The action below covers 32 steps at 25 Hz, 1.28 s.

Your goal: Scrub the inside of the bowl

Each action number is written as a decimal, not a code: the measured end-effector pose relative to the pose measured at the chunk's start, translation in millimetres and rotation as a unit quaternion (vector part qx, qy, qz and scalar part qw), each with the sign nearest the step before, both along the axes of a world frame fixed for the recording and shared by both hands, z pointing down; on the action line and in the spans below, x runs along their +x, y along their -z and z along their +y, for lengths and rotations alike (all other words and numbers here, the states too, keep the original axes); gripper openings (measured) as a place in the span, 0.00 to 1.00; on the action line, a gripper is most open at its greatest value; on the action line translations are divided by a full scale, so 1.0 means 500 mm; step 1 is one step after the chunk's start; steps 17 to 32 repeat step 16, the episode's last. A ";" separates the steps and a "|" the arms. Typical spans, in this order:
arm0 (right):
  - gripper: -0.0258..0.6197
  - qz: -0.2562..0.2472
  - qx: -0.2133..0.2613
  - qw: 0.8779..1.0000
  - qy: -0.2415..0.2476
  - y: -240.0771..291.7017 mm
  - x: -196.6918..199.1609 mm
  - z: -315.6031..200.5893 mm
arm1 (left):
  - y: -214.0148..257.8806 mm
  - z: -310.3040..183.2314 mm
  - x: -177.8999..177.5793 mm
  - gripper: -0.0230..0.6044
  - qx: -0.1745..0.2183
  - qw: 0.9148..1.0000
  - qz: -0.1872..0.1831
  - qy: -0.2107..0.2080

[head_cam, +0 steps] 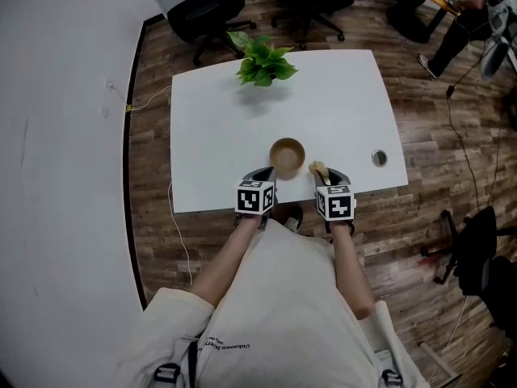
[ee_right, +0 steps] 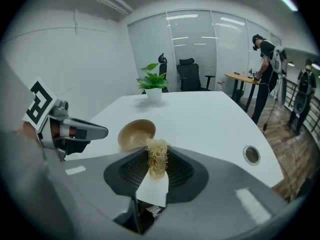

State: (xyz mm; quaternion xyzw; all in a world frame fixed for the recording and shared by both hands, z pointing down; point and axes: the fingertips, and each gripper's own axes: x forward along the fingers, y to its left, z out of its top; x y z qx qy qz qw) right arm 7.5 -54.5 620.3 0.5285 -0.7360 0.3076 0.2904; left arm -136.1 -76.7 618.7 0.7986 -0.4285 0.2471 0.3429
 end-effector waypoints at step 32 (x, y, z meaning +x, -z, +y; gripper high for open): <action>0.22 0.000 -0.033 0.999 0.020 -0.033 -0.046 0.044 | -0.032 0.066 -0.022 0.04 -0.041 0.999 -0.007 0.008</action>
